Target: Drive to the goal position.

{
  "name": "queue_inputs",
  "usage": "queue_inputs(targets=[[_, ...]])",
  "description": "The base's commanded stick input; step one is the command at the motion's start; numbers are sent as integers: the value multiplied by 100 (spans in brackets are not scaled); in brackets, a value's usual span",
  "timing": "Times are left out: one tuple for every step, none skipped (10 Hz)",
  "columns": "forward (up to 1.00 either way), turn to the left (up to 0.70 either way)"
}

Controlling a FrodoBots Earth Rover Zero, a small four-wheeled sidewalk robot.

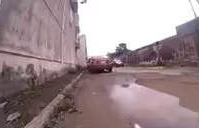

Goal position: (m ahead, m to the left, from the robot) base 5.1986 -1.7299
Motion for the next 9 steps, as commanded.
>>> queue_inputs(targets=[[100, 0], [100, 0], [100, 0], [100, 0], [100, 0], [100, 0], [100, 0], [100, 0], [100, 0]])
